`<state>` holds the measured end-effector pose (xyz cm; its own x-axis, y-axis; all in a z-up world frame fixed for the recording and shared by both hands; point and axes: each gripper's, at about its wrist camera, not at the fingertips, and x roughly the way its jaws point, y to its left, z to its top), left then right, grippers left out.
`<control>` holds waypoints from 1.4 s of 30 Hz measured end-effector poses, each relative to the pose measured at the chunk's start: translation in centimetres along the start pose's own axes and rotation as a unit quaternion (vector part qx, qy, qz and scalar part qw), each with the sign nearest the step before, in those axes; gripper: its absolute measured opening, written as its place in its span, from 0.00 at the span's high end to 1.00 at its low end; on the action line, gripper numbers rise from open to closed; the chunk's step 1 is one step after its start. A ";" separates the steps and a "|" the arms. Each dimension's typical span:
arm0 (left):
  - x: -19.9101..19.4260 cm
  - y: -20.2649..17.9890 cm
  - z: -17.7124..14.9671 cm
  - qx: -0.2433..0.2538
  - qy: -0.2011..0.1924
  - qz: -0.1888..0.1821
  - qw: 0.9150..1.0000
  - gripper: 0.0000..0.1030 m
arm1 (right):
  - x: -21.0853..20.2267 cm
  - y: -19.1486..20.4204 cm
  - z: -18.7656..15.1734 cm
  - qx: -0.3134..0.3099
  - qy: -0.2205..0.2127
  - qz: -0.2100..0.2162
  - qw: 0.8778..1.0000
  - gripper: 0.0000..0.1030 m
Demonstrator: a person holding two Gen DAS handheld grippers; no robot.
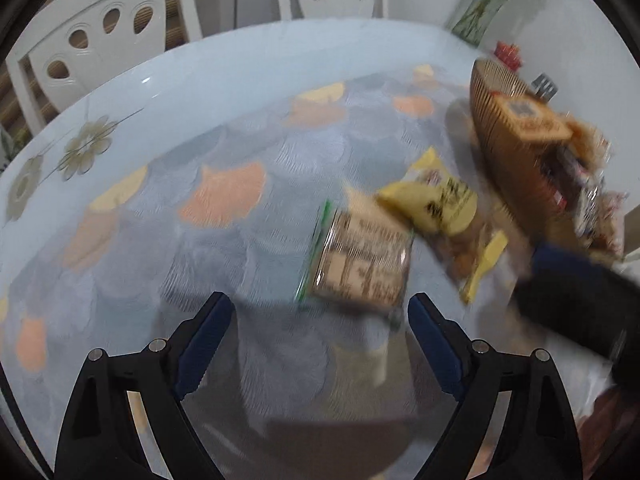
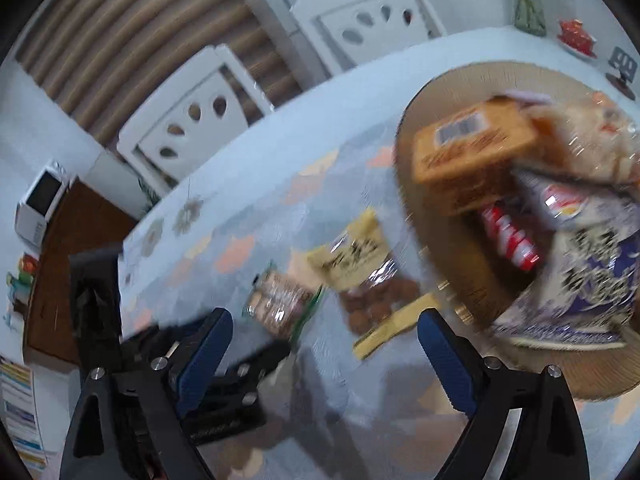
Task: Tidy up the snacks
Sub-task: 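Grasp the brown wafer pack with left tool while right reaches the yellow peanut bag, then lift the wafer pack with left tool while right grasps the yellow peanut bag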
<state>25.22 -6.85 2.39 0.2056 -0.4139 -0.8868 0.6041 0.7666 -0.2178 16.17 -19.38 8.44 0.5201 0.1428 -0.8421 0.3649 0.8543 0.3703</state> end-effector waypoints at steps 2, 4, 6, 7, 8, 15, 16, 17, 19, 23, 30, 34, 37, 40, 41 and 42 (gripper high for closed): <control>0.3 -0.1 0.5 0.008 -0.007 -0.005 1.000 0.13 | 0.2 0.3 -0.5 0.007 -0.006 -0.019 1.000 0.10; 0.6 -0.4 0.8 0.024 -0.014 -0.001 1.000 0.13 | 0.6 -0.1 -0.5 0.029 -0.017 -0.037 0.999 0.10; 1.0 -1.3 1.1 0.045 -0.020 0.007 0.999 0.13 | 1.3 -1.3 -0.5 0.058 -0.023 -0.061 0.996 0.10; 1.2 -1.5 1.2 0.055 -0.021 0.012 0.998 0.16 | 1.6 -2.0 -0.4 0.074 -0.023 -0.067 0.995 0.10; 1.4 -2.1 1.2 0.069 -0.023 0.029 0.997 0.30 | 2.1 -2.9 -0.3 0.098 -0.022 -0.071 0.992 0.10; -0.2 -0.1 -0.1 0.030 -0.034 0.052 0.998 0.54 | 4.1 -3.9 0.7 0.137 -0.062 -0.095 0.984 0.00; -0.6 0.3 -0.8 0.025 -0.032 0.054 0.998 0.54 | 4.2 -3.6 0.6 0.140 -0.076 -0.098 0.982 0.00; -1.0 0.6 -1.5 0.023 -0.031 0.056 0.998 0.54 | 4.0 -3.4 0.5 0.156 -0.104 -0.090 0.978 0.00; -1.8 1.0 -3.0 0.019 -0.030 0.061 0.997 0.54 | 4.5 -2.9 1.0 0.166 -0.129 -0.088 0.974 0.00; -2.4 1.8 -4.5 0.002 -0.041 0.065 0.997 0.54 | 6.7 -0.4 1.4 0.087 -0.102 -0.152 0.979 0.00; -2.4 1.4 -5.1 -0.029 -0.046 0.084 0.995 0.54 | 7.0 3.9 -1.4 -0.125 -0.048 -0.164 0.977 0.43; -2.4 1.3 -5.1 -0.051 -0.050 0.092 0.993 0.54 | 6.5 3.3 -1.6 -0.163 -0.032 -0.133 0.977 0.44; -2.6 1.0 -5.6 -0.064 -0.050 0.100 0.992 0.54 | 5.5 2.7 -2.6 -0.177 -0.019 -0.117 0.977 0.44; -2.8 0.8 -6.2 -0.073 -0.051 0.101 0.991 0.54 | 5.2 2.2 -3.5 -0.194 -0.010 -0.113 0.974 0.44; -2.9 0.7 -6.4 -0.074 -0.052 0.102 0.991 0.54 | 4.9 2.0 -3.9 -0.202 -0.006 -0.113 0.973 0.44; -2.9 0.6 -6.6 -0.074 -0.052 0.103 0.990 0.54 | 4.8 1.8 -4.3 -0.207 -0.004 -0.112 0.972 0.44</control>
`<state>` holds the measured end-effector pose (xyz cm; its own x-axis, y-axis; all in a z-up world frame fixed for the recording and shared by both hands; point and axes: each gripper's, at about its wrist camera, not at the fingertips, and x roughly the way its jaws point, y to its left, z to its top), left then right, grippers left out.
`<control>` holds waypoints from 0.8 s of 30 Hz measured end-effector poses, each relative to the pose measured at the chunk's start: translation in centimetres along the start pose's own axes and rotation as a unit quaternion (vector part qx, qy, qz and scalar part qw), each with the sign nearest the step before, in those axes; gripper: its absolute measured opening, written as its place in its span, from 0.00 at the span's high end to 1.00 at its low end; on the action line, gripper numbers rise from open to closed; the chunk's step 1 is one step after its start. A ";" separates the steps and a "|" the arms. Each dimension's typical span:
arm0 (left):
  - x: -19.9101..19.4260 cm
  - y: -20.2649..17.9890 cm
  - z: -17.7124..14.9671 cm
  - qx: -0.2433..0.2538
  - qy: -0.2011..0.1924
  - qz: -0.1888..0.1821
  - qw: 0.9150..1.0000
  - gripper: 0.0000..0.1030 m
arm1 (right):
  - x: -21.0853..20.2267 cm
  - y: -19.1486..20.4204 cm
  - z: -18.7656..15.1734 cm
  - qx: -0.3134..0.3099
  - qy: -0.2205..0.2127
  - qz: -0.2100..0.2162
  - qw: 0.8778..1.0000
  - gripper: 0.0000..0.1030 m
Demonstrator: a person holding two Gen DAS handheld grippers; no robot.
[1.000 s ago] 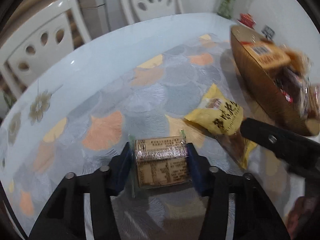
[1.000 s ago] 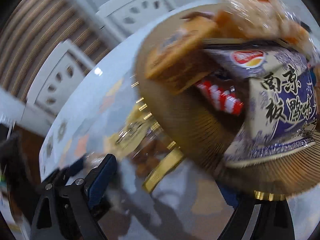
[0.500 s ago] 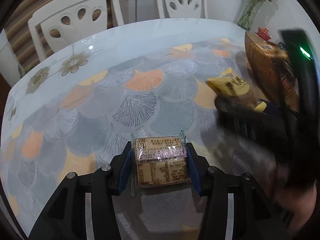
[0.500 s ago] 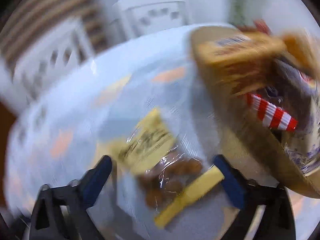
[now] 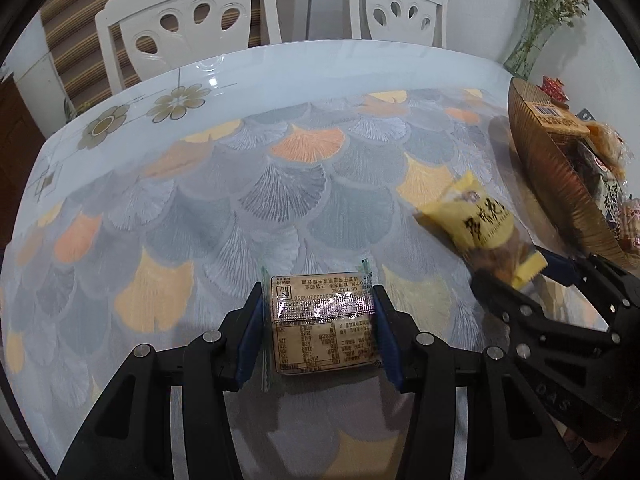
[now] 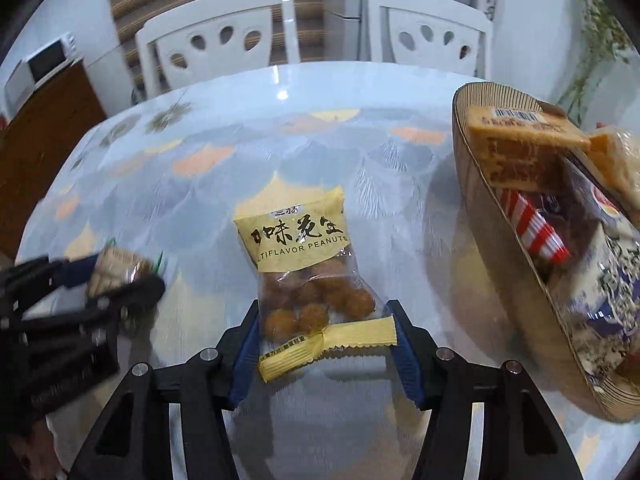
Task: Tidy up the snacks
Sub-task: 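Lift the wafer pack with left tool while right grasps the yellow peanut bag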
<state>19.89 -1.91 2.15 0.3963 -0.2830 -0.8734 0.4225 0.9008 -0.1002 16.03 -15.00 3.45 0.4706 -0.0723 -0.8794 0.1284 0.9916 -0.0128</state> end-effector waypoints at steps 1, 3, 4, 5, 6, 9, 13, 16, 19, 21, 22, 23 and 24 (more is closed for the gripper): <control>-0.1 -0.1 -0.2 -0.001 0.000 0.002 1.000 0.54 | -0.3 -0.2 -0.4 -0.006 0.001 0.001 1.000 0.45; -0.3 -0.2 -0.5 -0.003 0.001 0.005 1.000 0.54 | -0.6 -0.3 -1.1 -0.014 0.002 0.004 1.000 0.44; -0.3 -0.2 -0.7 -0.006 0.002 0.006 1.000 0.54 | -0.7 -0.4 -1.4 -0.013 0.003 0.006 1.000 0.44; -0.4 -0.3 -0.9 -0.008 0.002 0.008 1.000 0.54 | -0.8 -0.5 -1.6 -0.011 0.004 0.008 1.000 0.44; -0.5 -0.5 -1.2 -0.008 0.002 0.010 1.000 0.54 | -1.0 -0.5 -1.9 -0.010 0.004 0.010 1.000 0.44; -0.7 -0.8 -1.5 0.000 0.005 0.018 1.000 0.53 | -1.4 -0.6 -2.6 -0.014 0.005 0.012 1.000 0.44; -1.0 -1.1 -2.2 -0.011 0.008 0.025 1.000 0.53 | -2.0 -0.9 -3.6 -0.017 0.007 0.017 1.000 0.44; -1.3 -1.4 -2.9 -0.013 0.008 0.030 0.999 0.53 | -2.5 -1.1 -4.7 -0.021 0.007 0.019 1.000 0.44; -1.7 -1.7 -3.7 -0.014 0.011 0.032 0.999 0.53 | -3.0 -1.4 -5.5 -0.022 0.008 0.023 0.999 0.44; -2.0 -1.8 -4.2 -0.017 0.011 0.033 0.999 0.53 | -3.3 -1.5 -6.0 -0.025 0.009 0.025 0.999 0.44; -2.2 -1.9 -4.5 -0.019 0.011 0.033 0.999 0.53 | -3.5 -1.7 -6.3 -0.028 0.009 0.027 0.999 0.44; -2.4 -2.0 -4.8 -0.021 0.011 0.033 0.999 0.53 | -3.7 -1.7 -6.6 -0.030 0.009 0.029 0.999 0.44; -2.6 -2.0 -5.2 -0.024 0.011 0.033 0.999 0.53 | -4.0 -1.9 -6.9 -0.031 0.008 0.032 0.999 0.44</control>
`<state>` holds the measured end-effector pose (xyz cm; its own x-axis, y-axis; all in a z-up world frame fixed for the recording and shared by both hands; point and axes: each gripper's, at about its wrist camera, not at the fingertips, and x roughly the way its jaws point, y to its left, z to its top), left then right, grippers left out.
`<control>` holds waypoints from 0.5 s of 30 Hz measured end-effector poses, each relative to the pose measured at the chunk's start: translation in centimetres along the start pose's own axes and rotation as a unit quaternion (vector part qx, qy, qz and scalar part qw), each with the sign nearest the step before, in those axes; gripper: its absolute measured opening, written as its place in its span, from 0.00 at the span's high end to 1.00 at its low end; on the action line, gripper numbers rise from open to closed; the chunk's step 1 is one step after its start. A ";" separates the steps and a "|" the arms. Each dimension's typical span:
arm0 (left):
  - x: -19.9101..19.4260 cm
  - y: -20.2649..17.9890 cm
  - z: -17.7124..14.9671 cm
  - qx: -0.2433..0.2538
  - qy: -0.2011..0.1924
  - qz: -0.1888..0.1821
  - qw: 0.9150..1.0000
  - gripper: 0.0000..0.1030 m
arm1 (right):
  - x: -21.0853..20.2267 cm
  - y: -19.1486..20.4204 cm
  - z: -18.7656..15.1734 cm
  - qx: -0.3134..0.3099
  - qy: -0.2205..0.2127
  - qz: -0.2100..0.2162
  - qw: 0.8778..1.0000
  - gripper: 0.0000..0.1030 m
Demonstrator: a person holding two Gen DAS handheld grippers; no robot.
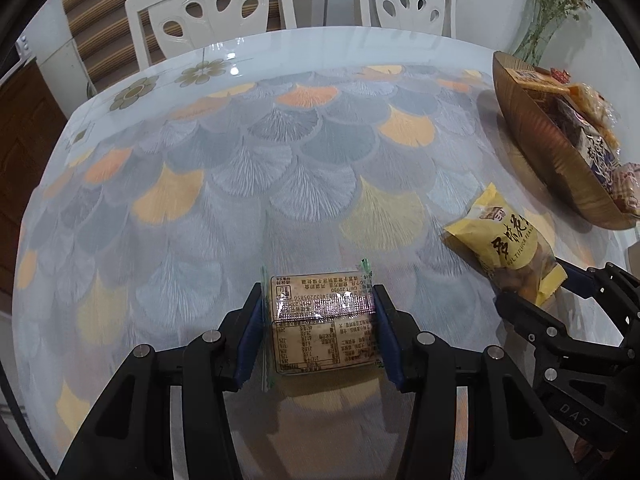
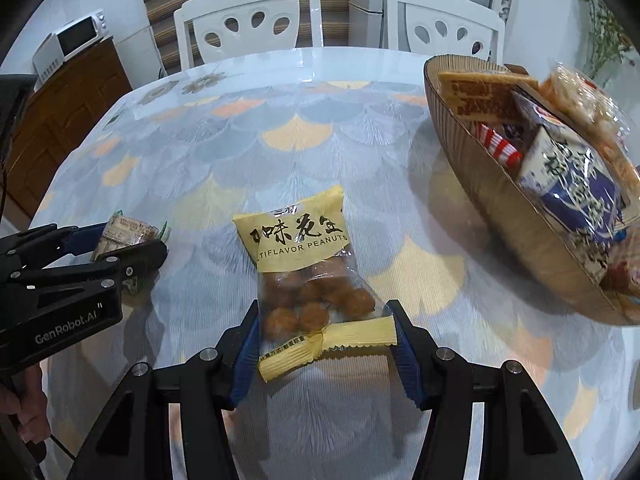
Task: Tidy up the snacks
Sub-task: 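Lift the wafer pack with left tool while right grasps the yellow peanut bag, then carry both packs over the amber bowl and open both tools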
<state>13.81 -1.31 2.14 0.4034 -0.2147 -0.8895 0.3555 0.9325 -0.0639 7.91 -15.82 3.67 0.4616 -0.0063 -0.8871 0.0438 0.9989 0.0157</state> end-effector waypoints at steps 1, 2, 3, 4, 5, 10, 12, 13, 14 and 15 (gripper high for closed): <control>-0.2 0.0 -0.4 -0.006 0.001 -0.001 1.000 0.54 | -0.3 -0.1 -0.3 -0.001 -0.001 0.003 1.000 0.45; -0.5 0.0 -0.8 -0.015 0.001 -0.004 1.000 0.54 | -0.6 -0.2 -0.6 -0.001 -0.002 0.006 1.000 0.45; -0.9 0.1 -1.2 -0.026 0.001 -0.007 1.000 0.54 | -0.9 -0.4 -0.8 -0.001 -0.004 0.012 1.000 0.45; -1.1 0.3 -1.5 -0.038 0.001 -0.011 0.999 0.54 | -1.3 -0.5 -1.0 -0.002 -0.008 0.021 1.000 0.45; -1.4 0.5 -1.8 -0.050 0.002 -0.016 0.999 0.54 | -2.0 -0.5 -1.1 -0.007 -0.017 0.028 0.999 0.45; -3.2 0.6 -1.6 -0.080 -0.008 -0.017 0.997 0.54 | -5.3 -1.4 -0.2 -0.002 -0.063 0.038 0.997 0.45; -4.4 0.2 -0.4 -0.074 -0.022 -0.015 0.997 0.54 | -7.0 -2.3 0.8 0.012 -0.087 0.041 0.995 0.45; -5.1 -0.3 0.4 -0.068 -0.033 -0.014 0.997 0.54 | -7.9 -2.7 1.2 0.017 -0.101 0.041 0.994 0.45; -6.0 -0.7 1.3 -0.059 -0.048 -0.011 0.997 0.54 | -9.1 -3.4 1.9 0.023 -0.117 0.041 0.992 0.45; -7.0 -1.4 2.4 -0.046 -0.066 -0.009 0.997 0.54 | -9.9 -4.0 2.4 0.028 -0.127 0.040 0.991 0.45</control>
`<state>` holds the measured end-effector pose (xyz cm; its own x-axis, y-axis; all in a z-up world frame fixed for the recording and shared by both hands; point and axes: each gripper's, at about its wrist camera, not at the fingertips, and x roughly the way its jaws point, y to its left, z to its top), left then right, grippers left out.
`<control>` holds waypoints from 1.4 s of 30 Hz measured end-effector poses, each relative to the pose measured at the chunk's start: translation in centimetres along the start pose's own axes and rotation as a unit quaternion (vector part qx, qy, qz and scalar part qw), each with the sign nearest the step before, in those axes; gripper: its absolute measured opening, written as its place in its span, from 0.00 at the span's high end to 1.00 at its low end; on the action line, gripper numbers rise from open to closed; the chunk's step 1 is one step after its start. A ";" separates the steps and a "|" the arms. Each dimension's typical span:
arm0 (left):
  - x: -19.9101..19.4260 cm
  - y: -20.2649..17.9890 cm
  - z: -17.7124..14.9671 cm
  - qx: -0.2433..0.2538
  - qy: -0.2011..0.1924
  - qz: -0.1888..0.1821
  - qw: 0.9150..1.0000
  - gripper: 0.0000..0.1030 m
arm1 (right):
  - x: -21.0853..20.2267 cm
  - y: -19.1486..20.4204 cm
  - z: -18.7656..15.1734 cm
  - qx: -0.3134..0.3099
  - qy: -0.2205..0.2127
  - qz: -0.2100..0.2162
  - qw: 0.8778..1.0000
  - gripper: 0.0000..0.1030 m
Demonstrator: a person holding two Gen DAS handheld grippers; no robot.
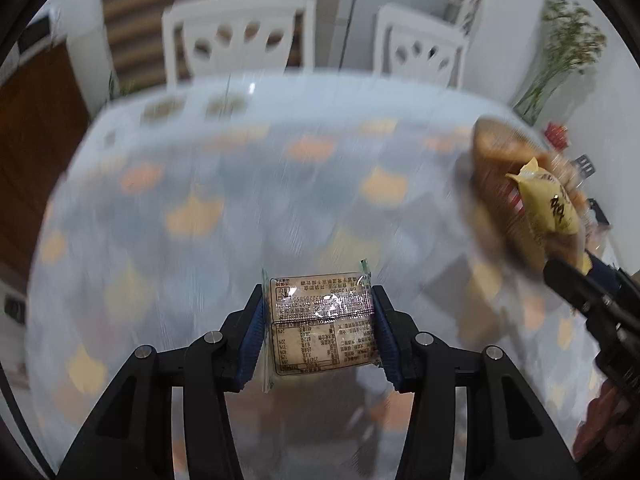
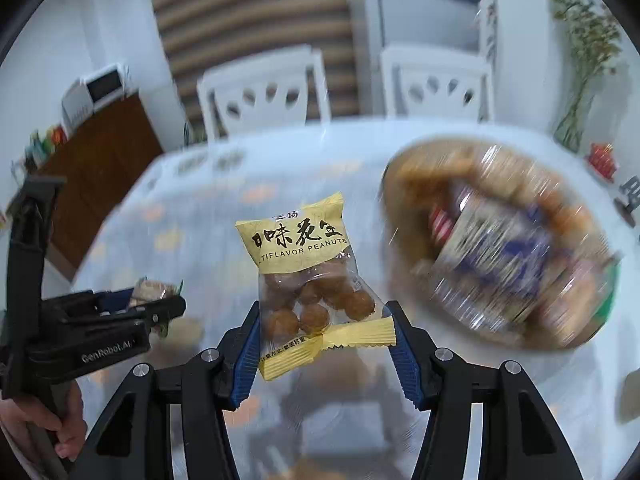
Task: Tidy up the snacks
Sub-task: 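Carry both packs over the amber bowl and open both tools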
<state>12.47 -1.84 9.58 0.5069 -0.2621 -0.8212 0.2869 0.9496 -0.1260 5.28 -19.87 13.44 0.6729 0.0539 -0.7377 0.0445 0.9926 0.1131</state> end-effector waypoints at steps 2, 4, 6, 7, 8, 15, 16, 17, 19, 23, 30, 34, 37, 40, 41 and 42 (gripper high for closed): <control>-1.3 -1.6 1.9 0.018 -0.022 -0.002 1.000 0.54 | -1.8 -1.6 1.9 0.016 -0.026 -0.008 1.000 0.45; -2.6 -3.6 4.1 0.035 -0.048 -0.012 0.998 0.54 | -3.1 -2.9 3.3 0.020 -0.044 -0.013 0.999 0.45; -3.7 -5.8 6.0 0.054 -0.065 -0.023 0.996 0.54 | -4.0 -4.3 5.1 0.013 -0.057 -0.018 0.998 0.45; -4.0 -7.1 6.9 0.062 -0.070 -0.028 0.995 0.54 | -4.4 -5.1 6.0 0.012 -0.060 -0.016 0.998 0.45; -4.3 -8.3 7.7 0.066 -0.072 -0.036 0.995 0.54 | -4.6 -6.0 6.9 0.014 -0.063 -0.009 0.998 0.45; -3.0 -16.1 10.2 0.049 -0.023 -0.079 0.995 0.54 | -4.2 -13.3 12.2 0.005 -0.049 0.034 0.998 0.45; -2.4 -17.1 10.3 0.045 -0.013 -0.078 0.996 0.54 | -4.2 -13.9 12.4 0.006 -0.047 0.038 0.998 0.45; -1.9 -17.7 10.3 0.042 -0.005 -0.077 0.996 0.54 | -4.1 -14.6 13.0 0.003 -0.046 0.039 0.998 0.45; -0.6 -18.9 10.1 0.031 0.014 -0.080 0.996 0.52 | -3.4 -15.3 13.9 -0.010 -0.037 0.039 0.998 0.45; 1.9 -20.5 9.4 0.026 0.058 -0.090 0.994 0.21 | -1.0 -16.8 14.7 -0.017 -0.002 0.060 0.998 0.16; 1.9 -20.3 8.9 0.048 0.064 -0.075 0.994 0.19 | 0.0 -19.8 13.5 0.055 0.016 0.056 0.997 0.09; 1.5 -19.4 9.4 0.050 0.065 -0.058 0.995 0.18 | -1.0 -20.1 12.9 0.080 0.016 0.058 0.995 0.08; 1.2 -18.9 9.4 0.058 0.076 -0.011 0.995 0.17 | -1.9 -19.4 11.9 0.081 0.040 0.036 0.995 0.00; 0.9 -18.3 8.8 0.063 0.094 0.013 0.993 0.17 | -1.7 -18.5 10.2 0.080 0.095 0.018 0.992 0.00; 0.7 -18.1 8.6 0.064 0.095 0.016 0.993 0.16 | -1.7 -18.2 9.3 0.077 0.115 0.014 0.990 0.00; 0.8 -18.1 8.4 0.067 0.096 0.019 0.993 0.16 | -1.7 -18.0 8.5 0.075 0.127 0.010 0.989 0.00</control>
<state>14.53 -20.66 15.90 0.3584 -0.1757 -0.9169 0.3817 0.9239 -0.0278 9.66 -38.71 18.30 0.4677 0.1180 -0.8760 0.1548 0.9648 0.2126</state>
